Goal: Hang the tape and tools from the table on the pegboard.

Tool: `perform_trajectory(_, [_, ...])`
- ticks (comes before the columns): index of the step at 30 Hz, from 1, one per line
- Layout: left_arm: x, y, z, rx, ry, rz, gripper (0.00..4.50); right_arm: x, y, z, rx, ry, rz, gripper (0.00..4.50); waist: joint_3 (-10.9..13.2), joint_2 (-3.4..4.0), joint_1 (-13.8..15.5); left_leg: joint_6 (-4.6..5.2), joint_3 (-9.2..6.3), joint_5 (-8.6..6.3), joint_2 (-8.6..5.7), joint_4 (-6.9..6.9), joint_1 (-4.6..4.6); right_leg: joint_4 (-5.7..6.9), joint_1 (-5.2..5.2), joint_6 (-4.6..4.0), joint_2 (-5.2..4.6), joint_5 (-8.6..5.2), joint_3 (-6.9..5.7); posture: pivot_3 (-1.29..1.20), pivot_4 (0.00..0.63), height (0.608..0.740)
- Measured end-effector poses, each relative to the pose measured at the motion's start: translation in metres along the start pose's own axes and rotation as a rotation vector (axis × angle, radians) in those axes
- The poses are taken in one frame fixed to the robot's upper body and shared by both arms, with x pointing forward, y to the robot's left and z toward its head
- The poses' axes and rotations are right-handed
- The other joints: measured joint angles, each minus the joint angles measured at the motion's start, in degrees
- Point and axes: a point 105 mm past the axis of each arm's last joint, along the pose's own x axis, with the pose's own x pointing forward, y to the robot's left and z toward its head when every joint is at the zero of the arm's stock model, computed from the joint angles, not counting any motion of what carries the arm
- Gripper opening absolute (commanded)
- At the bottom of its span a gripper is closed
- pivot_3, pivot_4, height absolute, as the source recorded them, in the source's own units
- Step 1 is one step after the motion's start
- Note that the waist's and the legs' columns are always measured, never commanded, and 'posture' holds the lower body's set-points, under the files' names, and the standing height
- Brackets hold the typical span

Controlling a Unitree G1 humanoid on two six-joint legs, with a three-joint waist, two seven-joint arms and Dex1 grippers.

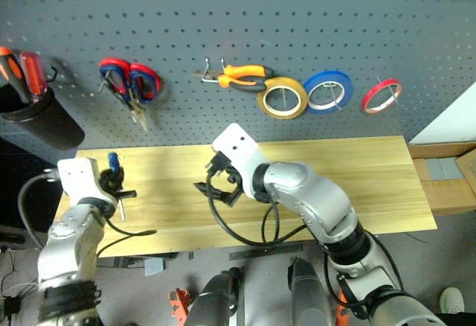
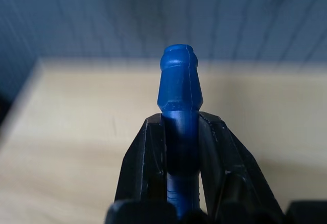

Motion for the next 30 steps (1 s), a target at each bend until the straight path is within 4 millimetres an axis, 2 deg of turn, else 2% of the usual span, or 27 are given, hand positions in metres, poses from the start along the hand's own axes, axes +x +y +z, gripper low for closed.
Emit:
perform_trajectory(5, [-0.023,-0.004,0.019,0.057,-0.1,-0.001,0.53,-0.008,0.002,0.021,-0.133,-0.129,0.056,4.5,-0.14,-0.14,0.25,-0.03,0.12,0.01,-0.02,0.0,0.0,-0.01,0.0,-0.01,0.06,0.01,-0.07,-0.02,0.243,0.74])
perform_trajectory(9, [-0.034,-0.008,0.048,0.098,-0.225,0.01,0.53,-0.015,0.004,0.032,-0.205,-0.2,0.098,4.5,-0.83,-0.46,1.06,-0.21,0.17,0.11,-0.04,0.0,0.0,-0.03,0.01,-0.03,0.08,0.02,-0.09,0.02,0.208,0.74])
perform_trajectory(12, [-0.037,-0.002,0.072,0.114,-0.316,0.056,0.53,-0.019,0.002,0.042,-0.228,-0.252,0.121,4.5,-1.71,-0.51,1.81,-0.23,0.26,0.11,-0.13,0.0,0.02,-0.07,0.03,-0.11,0.19,0.06,-0.11,0.02,0.19,0.74])
perform_trajectory(16, [-0.032,0.002,0.108,0.126,-0.43,0.077,0.53,-0.018,-0.005,0.056,-0.243,-0.31,0.111,4.5,-2.5,-0.61,2.76,-0.42,0.2,0.22,0.02,0.01,0.04,-0.07,0.08,-0.27,0.44,0.17,-0.21,0.02,0.171,0.74])
perform_trajectory(21, [-0.022,0.009,0.169,0.124,-0.615,0.086,0.53,-0.015,-0.011,0.057,-0.251,-0.316,0.093,4.5,-3.33,-0.7,3.3,-0.53,0.17,0.28,0.08,0.03,0.07,-0.07,0.11,-0.34,0.55,0.23,-0.24,0.0,0.154,0.74])
perform_trajectory(25, [-0.01,0.017,0.197,0.107,-0.677,0.076,0.53,-0.014,-0.015,0.056,-0.257,-0.307,0.071,4.5,-3.73,-0.76,3.2,-0.54,0.16,0.29,0.1,0.03,0.08,-0.08,0.12,-0.35,0.58,0.24,-0.25,-0.01,0.145,0.74])
perform_trajectory(30, [0.005,0.036,0.214,0.121,-0.712,0.098,0.53,-0.013,-0.016,0.056,-0.257,-0.312,0.064,4.5,-4.06,-0.74,2.67,-0.57,0.18,0.3,0.11,0.02,0.08,-0.05,0.08,-0.35,0.59,0.24,-0.23,-0.02,0.142,0.74])
